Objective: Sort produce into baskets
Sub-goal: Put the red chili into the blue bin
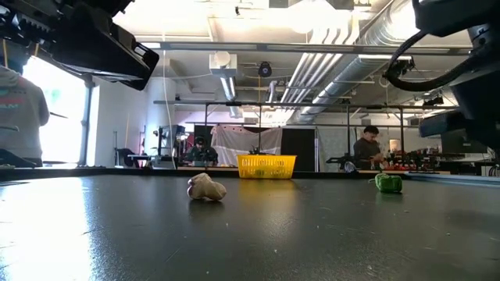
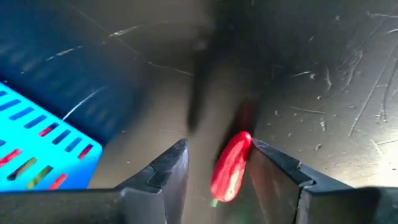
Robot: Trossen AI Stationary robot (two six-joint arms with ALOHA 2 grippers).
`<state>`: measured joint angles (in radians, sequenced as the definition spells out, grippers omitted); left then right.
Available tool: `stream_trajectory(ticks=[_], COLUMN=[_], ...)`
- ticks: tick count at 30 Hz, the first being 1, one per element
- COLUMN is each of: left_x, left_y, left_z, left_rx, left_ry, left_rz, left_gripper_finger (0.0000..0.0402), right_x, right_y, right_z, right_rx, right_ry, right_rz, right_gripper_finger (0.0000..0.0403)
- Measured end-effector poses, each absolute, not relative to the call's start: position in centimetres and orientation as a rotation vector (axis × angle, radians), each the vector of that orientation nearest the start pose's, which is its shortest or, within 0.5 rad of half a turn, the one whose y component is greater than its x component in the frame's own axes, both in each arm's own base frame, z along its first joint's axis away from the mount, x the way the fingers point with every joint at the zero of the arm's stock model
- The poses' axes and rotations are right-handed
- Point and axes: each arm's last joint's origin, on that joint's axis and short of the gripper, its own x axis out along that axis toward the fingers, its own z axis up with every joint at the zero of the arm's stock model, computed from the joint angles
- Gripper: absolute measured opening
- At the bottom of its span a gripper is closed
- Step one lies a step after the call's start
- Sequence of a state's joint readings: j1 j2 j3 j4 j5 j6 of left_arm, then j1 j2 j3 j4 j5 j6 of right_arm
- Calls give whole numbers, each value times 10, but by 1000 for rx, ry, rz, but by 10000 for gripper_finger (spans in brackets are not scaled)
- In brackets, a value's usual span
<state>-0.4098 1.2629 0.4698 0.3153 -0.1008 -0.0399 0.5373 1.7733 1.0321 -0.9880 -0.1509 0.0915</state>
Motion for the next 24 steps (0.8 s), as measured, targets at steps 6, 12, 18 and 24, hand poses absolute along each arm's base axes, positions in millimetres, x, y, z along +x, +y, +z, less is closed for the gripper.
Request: stream_trajectory(ticks=[6,12,18,24], left_x=[222,221,221,221], left_y=[-93,-93,-93,-93], left_z=[178,178,178,178], left_rx=[82,83,83,83], left_ry=[470,473,473,474], left_rz=[-293,-293,-293,-293], left_gripper_finger=[0,0,0,0], right_x=[242,246,247,258], right_y=[142,142,144,150], right_z=[145,145,147,170], right_rx=[-273,-211,-156,-107], right_ry=[1715,1690,1693,1605], right_rz=[324,288,266,264], right_gripper_finger=[129,19,11,3])
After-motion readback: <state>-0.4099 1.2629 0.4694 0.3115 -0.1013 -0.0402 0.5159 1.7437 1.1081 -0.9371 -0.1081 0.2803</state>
